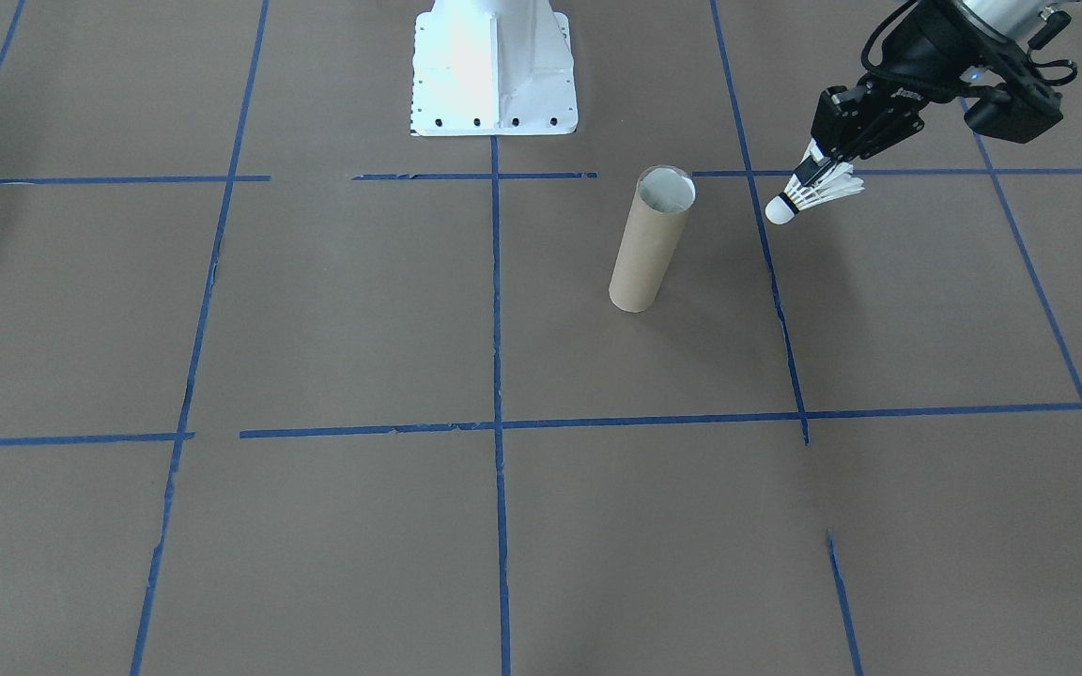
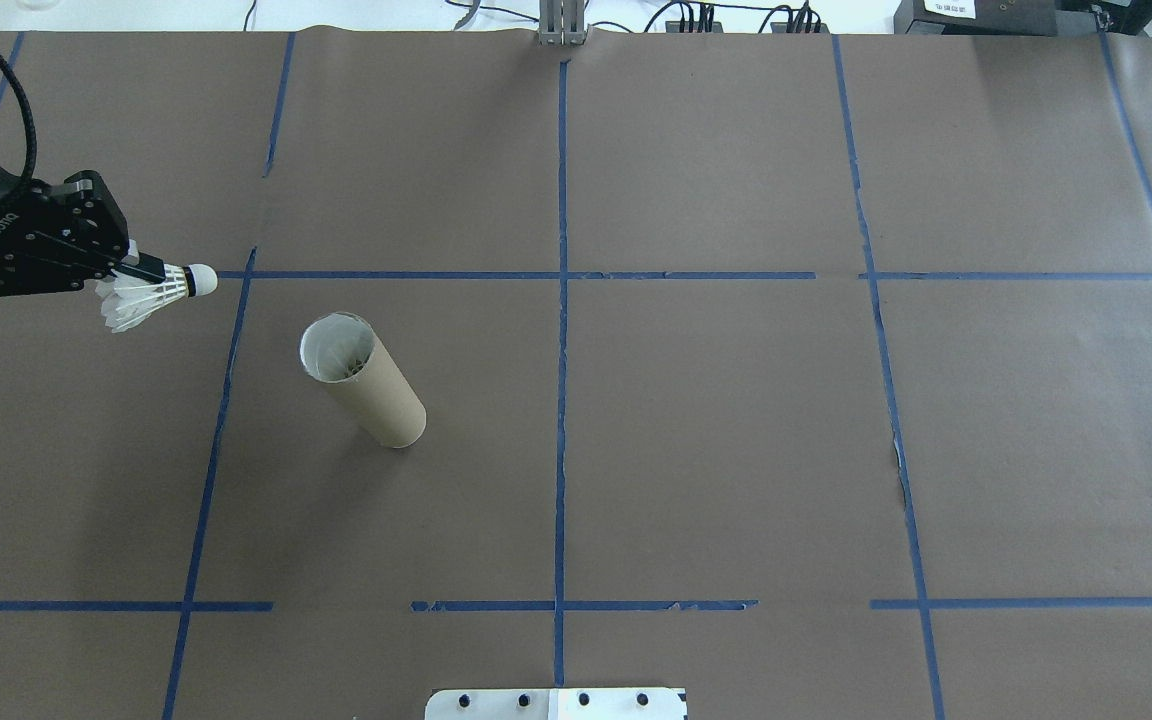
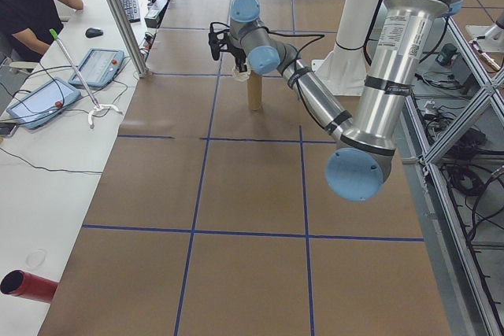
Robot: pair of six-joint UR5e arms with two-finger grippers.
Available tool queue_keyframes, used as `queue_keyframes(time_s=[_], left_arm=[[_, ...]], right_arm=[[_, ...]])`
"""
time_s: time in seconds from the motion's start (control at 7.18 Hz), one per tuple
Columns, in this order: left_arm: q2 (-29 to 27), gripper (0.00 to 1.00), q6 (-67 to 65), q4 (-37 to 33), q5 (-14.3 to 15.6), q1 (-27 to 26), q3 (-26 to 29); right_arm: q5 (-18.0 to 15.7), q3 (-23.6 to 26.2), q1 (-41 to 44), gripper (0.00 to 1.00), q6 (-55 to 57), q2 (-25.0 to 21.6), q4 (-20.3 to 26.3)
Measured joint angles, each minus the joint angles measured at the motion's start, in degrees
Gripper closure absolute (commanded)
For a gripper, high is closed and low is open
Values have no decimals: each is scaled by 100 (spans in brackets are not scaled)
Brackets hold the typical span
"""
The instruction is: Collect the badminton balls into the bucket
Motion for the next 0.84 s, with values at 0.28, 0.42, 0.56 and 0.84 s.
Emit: queue_keyframes(time_s=[0.28, 0.42, 0.56, 0.84], left_arm=[[-1685, 100, 1221, 2836, 1400, 542, -20], [-2045, 100, 1480, 3382, 1713, 770, -1], [-2232, 100, 1667, 3706, 1999, 1030, 6], [-2616, 100, 2137, 4610, 2646, 1656, 6]], right_arm=[[0, -5, 0, 0, 0, 0, 0], [0, -4, 0, 0, 0, 0, 0], [0, -4, 0, 0, 0, 0, 0], [0, -7, 0, 0, 0, 0, 0]])
